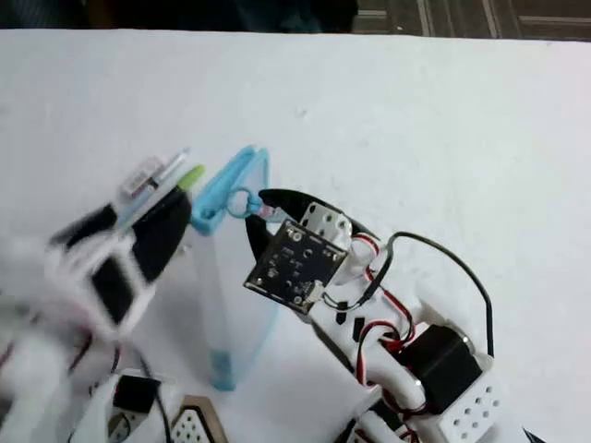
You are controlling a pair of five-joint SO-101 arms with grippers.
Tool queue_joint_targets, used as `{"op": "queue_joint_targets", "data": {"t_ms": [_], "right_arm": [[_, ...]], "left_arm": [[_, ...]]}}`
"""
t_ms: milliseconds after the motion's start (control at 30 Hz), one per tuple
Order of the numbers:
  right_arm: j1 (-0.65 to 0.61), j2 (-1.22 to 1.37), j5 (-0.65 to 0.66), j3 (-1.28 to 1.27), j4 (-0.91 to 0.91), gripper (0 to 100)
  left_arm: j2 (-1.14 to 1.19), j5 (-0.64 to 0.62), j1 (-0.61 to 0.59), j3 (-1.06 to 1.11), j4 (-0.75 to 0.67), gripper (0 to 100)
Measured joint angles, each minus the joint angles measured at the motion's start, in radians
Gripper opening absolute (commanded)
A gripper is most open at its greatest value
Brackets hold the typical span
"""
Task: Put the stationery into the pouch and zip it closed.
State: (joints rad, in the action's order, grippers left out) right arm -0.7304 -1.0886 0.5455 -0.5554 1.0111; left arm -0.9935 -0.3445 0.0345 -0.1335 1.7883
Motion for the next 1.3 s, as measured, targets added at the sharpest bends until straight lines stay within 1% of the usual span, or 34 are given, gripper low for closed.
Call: {"op": "queue_joint_targets", "data": {"t_ms": [100,200,300,433,533,667,767,1000,1133,1300], "right_arm": [[0.002,0.000,0.000,0.000,0.000,1.8],[0.000,0.000,0.000,0.000,0.000,1.8],[0.000,0.000,0.000,-0.002,0.000,1.8],[0.000,0.000,0.000,-0.002,0.000,1.8],[0.002,0.000,0.000,-0.002,0.000,1.8],[0.000,0.000,0.000,-0.002,0.000,1.8],[0.000,0.000,0.000,-0.002,0.000,1.8],[0.003,0.000,0.000,-0.002,0.000,1.8],[0.000,0.000,0.002,-0.002,0.000,1.8],[-0.002,0.000,0.002,-0.003,0.000,1.8]], "left_arm": [[-0.068,-0.009,-0.003,0.006,0.002,27],[-0.072,-0.020,-0.002,0.101,0.002,29],[-0.064,-0.048,0.026,0.166,0.002,29],[-0.006,-0.097,0.028,0.158,0.002,30],[0.100,-0.143,-0.009,0.103,0.002,29],[0.196,-0.176,-0.015,0.034,0.002,28],[0.245,-0.178,-0.011,0.032,0.002,25],[0.206,-0.149,0.100,0.084,0.002,23],[0.169,-0.115,0.098,0.129,0.002,20],[0.169,-0.075,0.098,0.146,-0.005,19]]}}
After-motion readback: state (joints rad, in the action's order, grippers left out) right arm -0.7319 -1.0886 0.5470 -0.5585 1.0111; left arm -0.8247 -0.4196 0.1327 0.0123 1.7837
